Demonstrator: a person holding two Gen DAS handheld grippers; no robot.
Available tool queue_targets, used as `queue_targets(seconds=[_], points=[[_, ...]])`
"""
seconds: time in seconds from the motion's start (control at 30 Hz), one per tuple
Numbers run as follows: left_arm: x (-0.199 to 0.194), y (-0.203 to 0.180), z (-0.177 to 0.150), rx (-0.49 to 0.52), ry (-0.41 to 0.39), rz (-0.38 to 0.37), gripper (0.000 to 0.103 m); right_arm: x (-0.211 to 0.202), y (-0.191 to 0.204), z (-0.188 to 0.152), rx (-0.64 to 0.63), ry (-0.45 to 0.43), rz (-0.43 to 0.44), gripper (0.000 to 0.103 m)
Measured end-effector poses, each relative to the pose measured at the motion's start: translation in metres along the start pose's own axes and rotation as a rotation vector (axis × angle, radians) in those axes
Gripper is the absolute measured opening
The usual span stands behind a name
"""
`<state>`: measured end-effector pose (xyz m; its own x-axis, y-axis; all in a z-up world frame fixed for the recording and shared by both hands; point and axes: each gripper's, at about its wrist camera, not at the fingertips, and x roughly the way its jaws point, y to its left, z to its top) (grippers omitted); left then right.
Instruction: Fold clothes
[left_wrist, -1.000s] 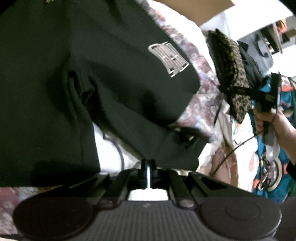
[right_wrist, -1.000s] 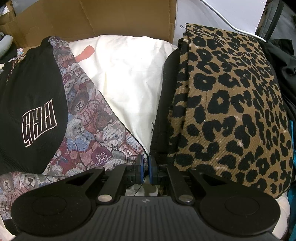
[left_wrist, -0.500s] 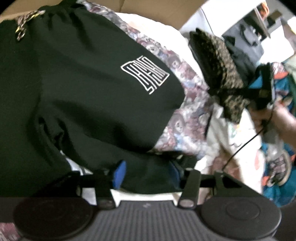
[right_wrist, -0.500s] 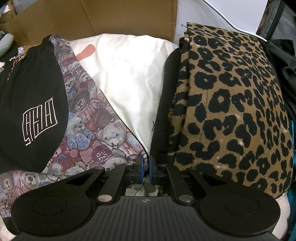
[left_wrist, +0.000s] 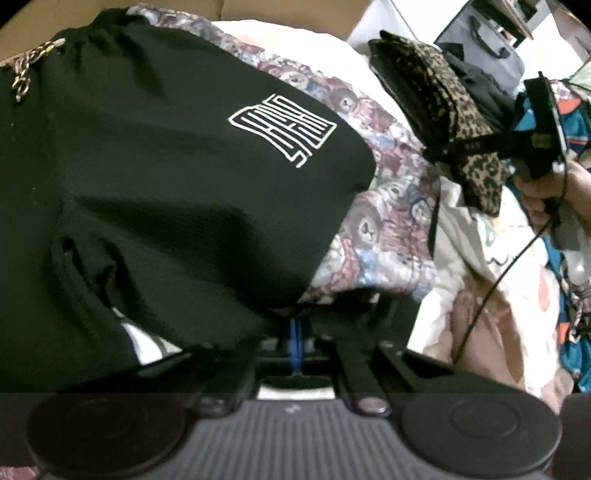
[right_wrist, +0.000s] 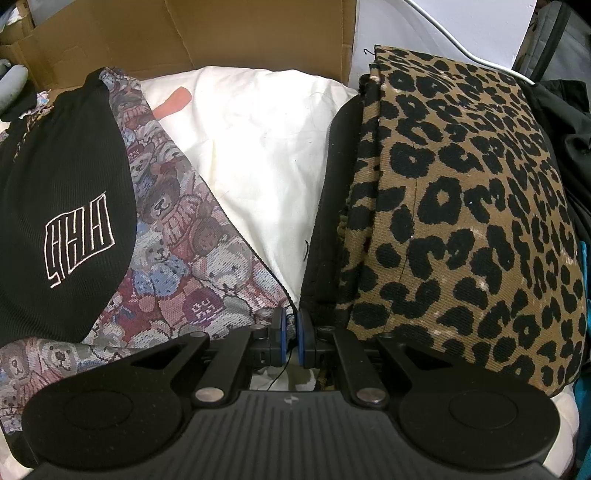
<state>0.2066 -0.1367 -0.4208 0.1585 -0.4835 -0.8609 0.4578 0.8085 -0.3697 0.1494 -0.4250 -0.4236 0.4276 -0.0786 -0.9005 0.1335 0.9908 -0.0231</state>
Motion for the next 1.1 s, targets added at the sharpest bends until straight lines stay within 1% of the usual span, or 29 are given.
queue_targets(seconds=[0.17,0.33,0.5,0.6,0.7,0.9,0.93,1.0,1.07,1.1], points=[[-0.015,0.009,-0.006,-0.065,-0.003,-0.063,0.0,0.0,0.0,0.0,-0.002,0.0,0.0,0.004],[-0.027,0.018,-0.013,-0.112,0.019,-0.112,0.0,0.0,-0.001,0.001,-0.003,0.002,0.0,0.004],[-0.036,0.024,-0.015,-0.09,0.03,-0.13,0.0,-0.004,-0.001,0.002,-0.008,0.01,0.005,0.004],[-0.038,0.026,-0.018,-0.062,0.047,-0.129,0.0,-0.007,0.0,0.003,-0.01,0.015,0.011,0.004],[-0.041,0.029,-0.018,-0.065,0.071,-0.136,0.0,-0.009,0.0,0.005,-0.01,0.014,0.008,0.004],[-0.044,0.019,-0.009,-0.093,0.032,-0.208,0.001,-0.007,0.001,0.004,-0.012,0.02,0.007,0.004],[-0.042,0.016,-0.006,-0.095,0.025,-0.224,0.002,-0.007,0.001,0.004,-0.013,0.021,0.006,0.004],[-0.037,0.009,-0.002,-0.093,0.023,-0.243,0.009,-0.006,0.002,0.004,-0.017,0.022,0.006,0.004],[-0.028,0.0,0.0,-0.073,0.028,-0.23,0.022,-0.006,0.001,0.004,-0.017,0.022,0.007,0.004],[-0.021,-0.005,0.001,-0.059,0.037,-0.209,0.024,-0.005,0.001,0.004,-0.016,0.022,0.008,0.004]])
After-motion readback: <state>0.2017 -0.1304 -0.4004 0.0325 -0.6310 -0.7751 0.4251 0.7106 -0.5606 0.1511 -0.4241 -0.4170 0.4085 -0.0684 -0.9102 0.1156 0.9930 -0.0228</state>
